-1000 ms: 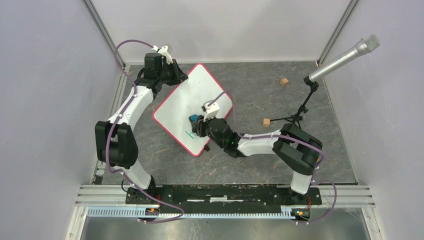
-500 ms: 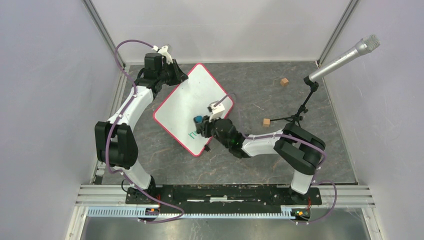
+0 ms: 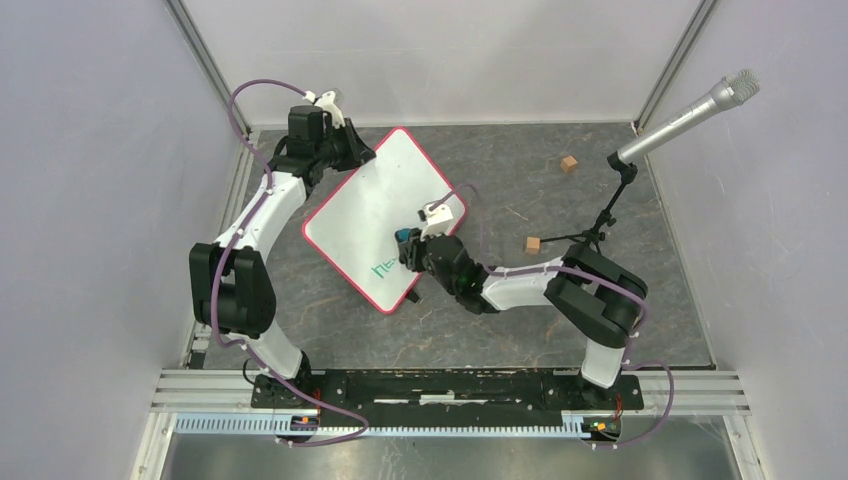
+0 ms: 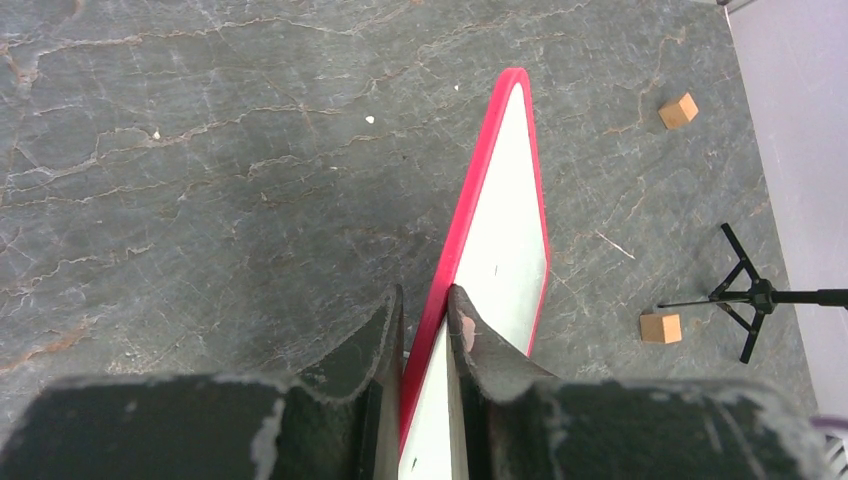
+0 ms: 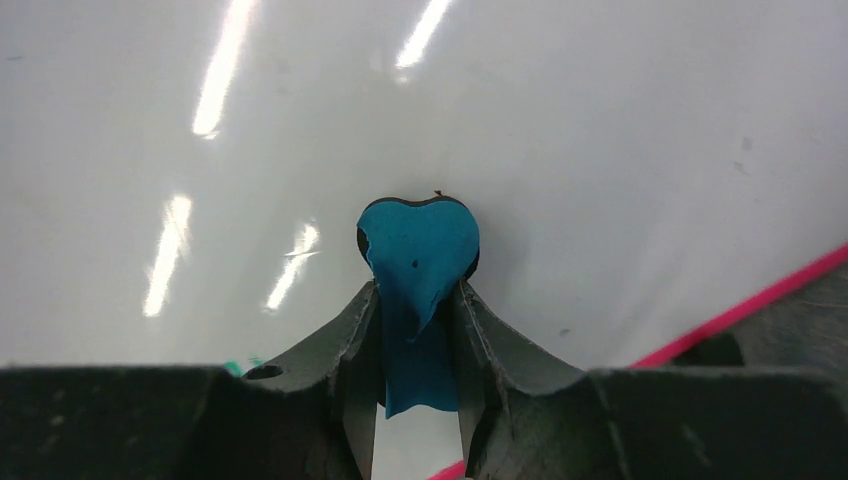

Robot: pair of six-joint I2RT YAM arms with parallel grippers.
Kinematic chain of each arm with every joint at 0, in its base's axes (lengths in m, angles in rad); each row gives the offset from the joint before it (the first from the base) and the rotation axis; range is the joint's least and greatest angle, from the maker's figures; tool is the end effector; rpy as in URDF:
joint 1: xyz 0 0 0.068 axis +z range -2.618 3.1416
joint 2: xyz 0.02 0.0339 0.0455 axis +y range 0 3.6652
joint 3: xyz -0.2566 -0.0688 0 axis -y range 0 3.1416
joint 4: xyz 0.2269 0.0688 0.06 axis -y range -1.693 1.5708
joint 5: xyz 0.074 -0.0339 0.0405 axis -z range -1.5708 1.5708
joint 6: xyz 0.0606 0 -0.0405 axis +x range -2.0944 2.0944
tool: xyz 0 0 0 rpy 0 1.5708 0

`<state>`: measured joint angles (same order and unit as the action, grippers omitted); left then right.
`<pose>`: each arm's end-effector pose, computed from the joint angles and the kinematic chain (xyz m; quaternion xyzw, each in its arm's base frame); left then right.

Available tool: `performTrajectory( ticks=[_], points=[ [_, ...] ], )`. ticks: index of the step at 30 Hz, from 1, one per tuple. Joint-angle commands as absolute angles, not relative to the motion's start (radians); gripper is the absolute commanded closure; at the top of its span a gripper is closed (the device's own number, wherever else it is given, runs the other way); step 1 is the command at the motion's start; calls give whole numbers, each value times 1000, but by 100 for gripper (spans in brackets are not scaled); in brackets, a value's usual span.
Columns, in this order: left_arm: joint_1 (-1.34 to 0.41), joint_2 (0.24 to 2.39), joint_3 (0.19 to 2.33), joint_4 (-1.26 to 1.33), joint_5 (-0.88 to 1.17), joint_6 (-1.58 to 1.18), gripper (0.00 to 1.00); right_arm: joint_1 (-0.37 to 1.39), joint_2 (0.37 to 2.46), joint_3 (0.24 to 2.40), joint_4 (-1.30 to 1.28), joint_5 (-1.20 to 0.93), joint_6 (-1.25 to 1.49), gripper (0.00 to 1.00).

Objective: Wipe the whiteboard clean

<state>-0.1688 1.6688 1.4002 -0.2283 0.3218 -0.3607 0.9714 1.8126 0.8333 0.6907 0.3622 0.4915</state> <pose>0.3865 -0.0853 0.3038 0.0003 0.8521 -0.2650 0.4513 0.2338 0.3041 0.1706 -0.0827 0.7913 0.2855 0.5342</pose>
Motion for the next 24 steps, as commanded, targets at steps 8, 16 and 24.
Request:
performTrajectory(
  ticks=[8,16,24],
  points=[
    [-186,1634,1385,-245,350,-409,80,1134,1895,966,746,240,462,66],
    [-186,1630,1386,-245,351,-410,80,986,1773,763,758,325,543,66],
    [-186,1628,1385,-245,352,-410,80,995,1756,757,734,338,496,66]
  ],
)
